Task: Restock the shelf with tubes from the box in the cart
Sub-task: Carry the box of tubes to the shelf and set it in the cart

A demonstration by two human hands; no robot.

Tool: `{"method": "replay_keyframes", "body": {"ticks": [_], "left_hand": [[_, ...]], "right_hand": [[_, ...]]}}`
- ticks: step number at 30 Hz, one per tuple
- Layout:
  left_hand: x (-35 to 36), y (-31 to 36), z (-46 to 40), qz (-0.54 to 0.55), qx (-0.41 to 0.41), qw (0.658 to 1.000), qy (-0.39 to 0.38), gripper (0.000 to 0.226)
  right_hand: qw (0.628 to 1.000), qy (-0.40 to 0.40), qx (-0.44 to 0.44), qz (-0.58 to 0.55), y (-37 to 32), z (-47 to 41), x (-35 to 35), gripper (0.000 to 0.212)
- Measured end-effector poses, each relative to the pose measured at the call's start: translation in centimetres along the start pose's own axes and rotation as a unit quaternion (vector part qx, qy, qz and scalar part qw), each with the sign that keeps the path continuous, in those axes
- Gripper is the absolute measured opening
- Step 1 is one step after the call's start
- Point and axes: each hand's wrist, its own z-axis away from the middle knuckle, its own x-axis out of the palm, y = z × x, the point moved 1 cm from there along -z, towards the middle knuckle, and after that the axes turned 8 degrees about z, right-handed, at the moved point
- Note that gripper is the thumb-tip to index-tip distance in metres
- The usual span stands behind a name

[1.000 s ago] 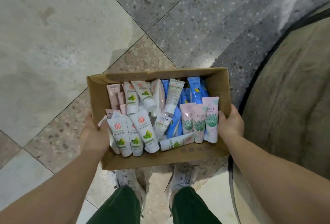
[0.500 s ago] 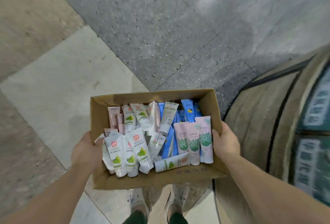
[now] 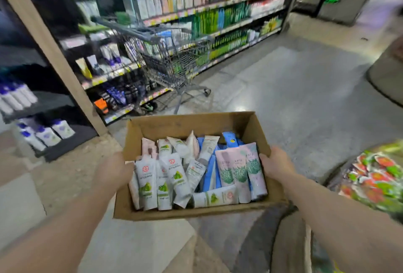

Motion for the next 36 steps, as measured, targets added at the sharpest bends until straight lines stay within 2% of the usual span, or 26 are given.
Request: {"method": "replay_keyframes", "body": {"ticks": [3,8,13,18,21,25,33,36], "left_hand": [[-3.8,6.4,-3.6,-0.062,0.049,0.997,0.012,0.02],[-5.6,16.6,-10.2,-0.076,0.069,0.994,0.025,0.035],[-5.9,25.2,-17.5,-0.069,0.066,0.995,0.029,0.034],[-7.8,33.0,-25.1,0.003,0.054,0.998,0.038,0.044],[-9.6,37.3,-31.1,-0.021,0.088,0.995,0.049,0.042],[-11.9,42.6,-39.1,-0.047,0.132,0.989,0.055,0.037],[-15.8,51.5,-57.9,-0.026,0.153,0.985,0.068,0.031],[-15.4,53.4,-63.6,-0.022,0.131,0.989,0.066,0.039]], "right_hand": [[0.999,0.031,-0.021,-0.008,-2.2,-3.9,-4.6,0.022],[0.998,0.032,-0.034,0.037,-4.7,-13.4,-10.5,0.015],[0.998,0.02,-0.051,0.032,-8.3,-24.5,-16.9,0.03],[0.995,0.023,-0.081,0.049,-13.3,-33.5,-23.4,0.03],[0.994,0.034,-0.092,0.042,-17.1,-39.5,-26.3,0.031],[0.992,0.044,-0.113,0.04,-23.2,-47.9,-28.7,0.031],[0.992,0.057,-0.109,0.014,-34.5,-65.1,-30.6,0.025],[0.992,0.055,-0.112,0.031,-37.6,-71.1,-30.7,0.026]]}}
